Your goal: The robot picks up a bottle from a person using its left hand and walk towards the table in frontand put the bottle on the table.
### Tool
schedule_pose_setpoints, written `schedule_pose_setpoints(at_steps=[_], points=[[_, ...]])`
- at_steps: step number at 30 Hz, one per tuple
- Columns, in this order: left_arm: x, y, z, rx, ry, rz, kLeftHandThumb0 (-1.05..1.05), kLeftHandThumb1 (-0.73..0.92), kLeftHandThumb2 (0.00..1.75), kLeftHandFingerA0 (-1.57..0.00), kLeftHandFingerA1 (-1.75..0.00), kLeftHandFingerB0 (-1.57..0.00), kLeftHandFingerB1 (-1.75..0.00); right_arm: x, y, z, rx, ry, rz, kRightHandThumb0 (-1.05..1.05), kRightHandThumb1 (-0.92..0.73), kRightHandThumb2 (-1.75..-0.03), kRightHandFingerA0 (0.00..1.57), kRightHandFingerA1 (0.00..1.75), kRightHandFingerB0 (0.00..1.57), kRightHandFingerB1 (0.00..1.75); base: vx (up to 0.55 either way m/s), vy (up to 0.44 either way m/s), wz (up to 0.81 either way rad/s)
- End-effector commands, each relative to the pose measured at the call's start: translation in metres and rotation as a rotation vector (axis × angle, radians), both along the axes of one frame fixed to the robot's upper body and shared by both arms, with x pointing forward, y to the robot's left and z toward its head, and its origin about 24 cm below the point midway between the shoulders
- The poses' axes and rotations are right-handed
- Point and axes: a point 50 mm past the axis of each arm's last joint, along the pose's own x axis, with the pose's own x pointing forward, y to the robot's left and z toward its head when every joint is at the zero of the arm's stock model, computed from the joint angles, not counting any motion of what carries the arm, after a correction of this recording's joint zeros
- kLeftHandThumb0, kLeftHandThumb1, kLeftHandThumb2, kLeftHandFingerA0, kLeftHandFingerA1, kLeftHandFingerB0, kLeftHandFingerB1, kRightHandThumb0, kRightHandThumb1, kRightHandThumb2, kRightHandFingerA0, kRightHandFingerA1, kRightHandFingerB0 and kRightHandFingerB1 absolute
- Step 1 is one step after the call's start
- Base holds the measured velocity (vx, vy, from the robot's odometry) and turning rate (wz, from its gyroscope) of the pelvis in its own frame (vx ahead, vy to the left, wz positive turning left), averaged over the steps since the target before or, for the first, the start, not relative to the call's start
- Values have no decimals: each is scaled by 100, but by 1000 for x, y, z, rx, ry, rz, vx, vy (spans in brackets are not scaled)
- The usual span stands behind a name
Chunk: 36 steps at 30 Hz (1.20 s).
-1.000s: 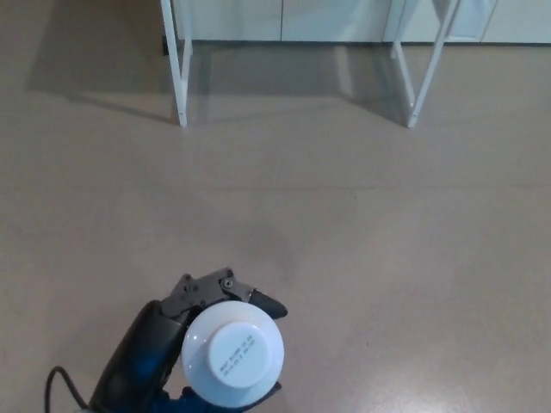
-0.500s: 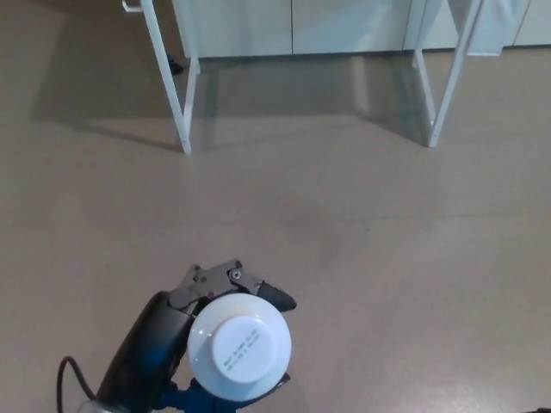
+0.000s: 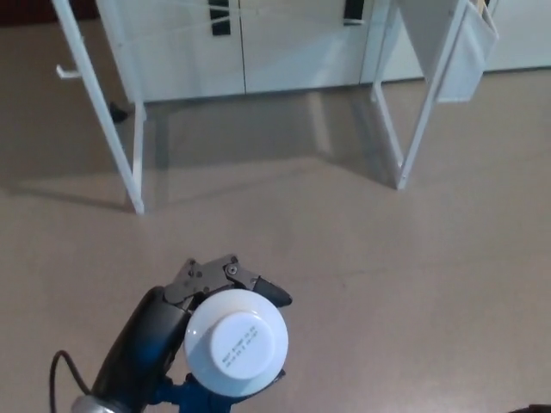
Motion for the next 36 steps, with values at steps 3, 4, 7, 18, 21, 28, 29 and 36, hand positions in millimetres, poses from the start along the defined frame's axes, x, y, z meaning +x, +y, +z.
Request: schedule_pose_setpoints(at_steps=[3, 4, 7, 18, 21, 28, 29, 36], points=[[0, 1, 3, -9, -31, -3, -12, 64, 81, -110, -124, -87, -99, -4, -7, 0, -21, 30, 3, -46, -70, -61, 60, 44, 49, 38, 396, -133, 13], [-1, 1, 3, -6, -30, -3, -12, 64, 81, -110, -124, -87, -99, -5, -6, -1, -20, 32, 2, -46, -70, -61, 60, 44, 49, 38, 460, -180, 29], [-1, 1, 3, -11, -25, -7, -12, 66, 81, -111, -124, -86, -101, -6, -6, -1, -18, 35, 2, -46, -70, -61, 61, 44, 51, 39, 529, -264, 37], [-4, 3, 1, -5, -19, 6, -11, 64, 80, -113, -124, -86, -104, -11, -6, -3, -30, 51, 22, -46, -71, -62, 62, 44, 51, 39, 438, -35, -2], [-4, 5, 2, -9, -19, 10, -13, 65, 83, -112, -125, -86, -106, -12, -6, -4, -28, 57, 20, -46, -71, -62, 61, 45, 52, 39, 551, 227, -58], [-3, 10, 5, -7, -25, 22, -12, 66, 77, -110, -126, -83, -108, -14, -6, -4, -18, 54, 8, -46, -70, -59, 60, 43, 50, 38, 538, 264, -25], [-4, 10, 5, -32, -11, 16, -14, 67, 80, -108, -126, -84, -105, -15, -6, -5, -20, 57, 11, -46, -71, -59, 60, 43, 50, 37, 354, 41, 6], [-3, 13, 8, -76, -6, 27, -14, 71, 73, -107, -128, -84, -101, -15, -7, -5, -16, 54, 3, -45, -71, -61, 60, 44, 51, 38, 371, -67, 27]])
